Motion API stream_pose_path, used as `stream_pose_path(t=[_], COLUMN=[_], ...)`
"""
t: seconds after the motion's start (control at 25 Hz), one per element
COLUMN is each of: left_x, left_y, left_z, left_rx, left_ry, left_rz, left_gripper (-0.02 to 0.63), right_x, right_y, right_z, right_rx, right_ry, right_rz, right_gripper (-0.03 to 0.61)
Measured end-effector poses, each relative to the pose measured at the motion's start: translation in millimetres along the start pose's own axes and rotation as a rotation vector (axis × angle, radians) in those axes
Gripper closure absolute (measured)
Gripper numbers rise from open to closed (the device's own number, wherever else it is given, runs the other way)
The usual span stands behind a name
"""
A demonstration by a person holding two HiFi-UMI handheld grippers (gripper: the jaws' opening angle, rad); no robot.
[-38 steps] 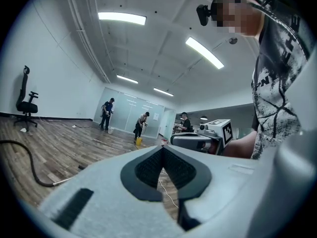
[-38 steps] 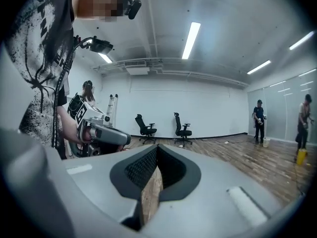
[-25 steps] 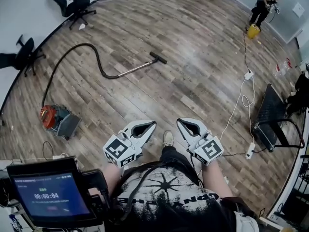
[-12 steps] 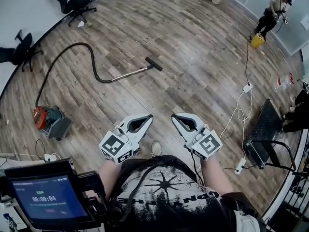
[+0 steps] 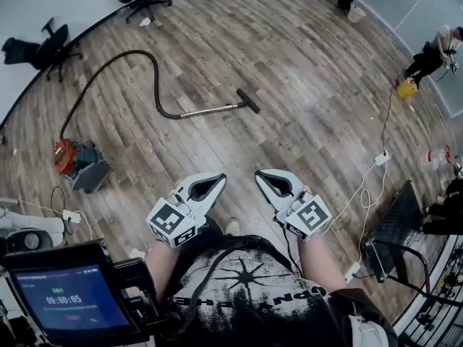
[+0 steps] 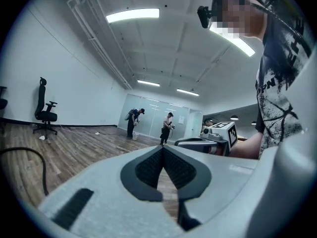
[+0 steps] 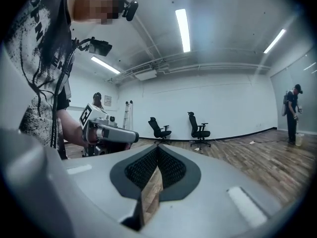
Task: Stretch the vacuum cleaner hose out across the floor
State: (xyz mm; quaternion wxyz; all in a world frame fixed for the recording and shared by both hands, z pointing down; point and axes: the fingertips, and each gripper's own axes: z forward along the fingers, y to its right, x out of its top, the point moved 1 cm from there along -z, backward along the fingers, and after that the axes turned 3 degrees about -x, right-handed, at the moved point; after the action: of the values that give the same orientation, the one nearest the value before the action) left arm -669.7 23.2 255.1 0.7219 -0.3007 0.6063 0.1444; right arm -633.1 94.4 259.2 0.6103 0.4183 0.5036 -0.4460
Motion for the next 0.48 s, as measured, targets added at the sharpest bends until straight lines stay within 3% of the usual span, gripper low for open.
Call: stream_pose_path(t=[0.2, 0.48], left_x=[-14, 24], left_y=[-56, -174], left_z=[-6, -1], left_rx=[0.032, -0.006], left_ry=[0.015, 0.039], left_rz=[-0.063, -0.063], left_gripper=[0.614, 0.614], right_x=[-8, 17], right_y=[19, 67], right_z=[57, 164], right_rx=[0.044, 0.024], right_ry=[-0.055, -0.101], right_rz=[-0.028, -0.061], right_gripper=[0.572, 0.572])
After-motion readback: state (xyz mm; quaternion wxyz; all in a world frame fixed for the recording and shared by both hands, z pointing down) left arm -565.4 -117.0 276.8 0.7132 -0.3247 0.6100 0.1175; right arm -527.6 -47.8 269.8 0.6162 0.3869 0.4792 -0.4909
